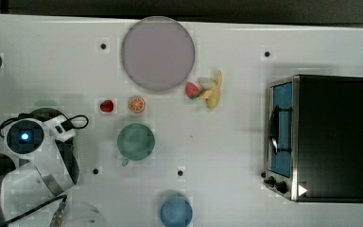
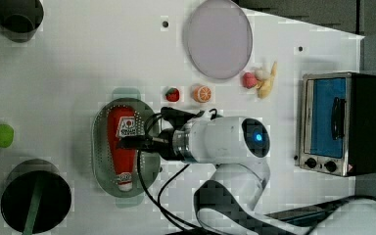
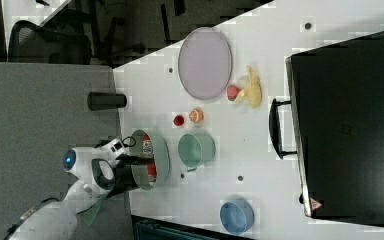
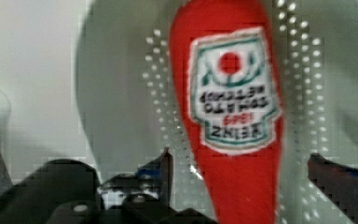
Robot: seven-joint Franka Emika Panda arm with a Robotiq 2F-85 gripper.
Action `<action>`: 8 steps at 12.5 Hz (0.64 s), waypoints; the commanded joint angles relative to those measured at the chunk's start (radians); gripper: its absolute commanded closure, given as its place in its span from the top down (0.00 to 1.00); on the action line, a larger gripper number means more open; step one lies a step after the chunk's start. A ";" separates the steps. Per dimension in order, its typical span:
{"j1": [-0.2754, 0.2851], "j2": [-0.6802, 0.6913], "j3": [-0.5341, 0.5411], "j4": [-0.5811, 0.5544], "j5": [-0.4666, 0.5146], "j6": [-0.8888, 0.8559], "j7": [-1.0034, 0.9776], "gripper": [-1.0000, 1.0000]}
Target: Pick Ketchup from the table and place it in strainer.
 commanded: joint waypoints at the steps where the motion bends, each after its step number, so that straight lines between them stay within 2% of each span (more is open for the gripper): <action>1: -0.006 -0.232 0.027 0.080 0.009 -0.134 0.162 1.00; 5: -0.072 -0.454 -0.026 0.162 0.010 -0.583 0.159 1.00; 8: -0.106 -0.542 -0.103 0.236 0.010 -0.826 0.157 1.00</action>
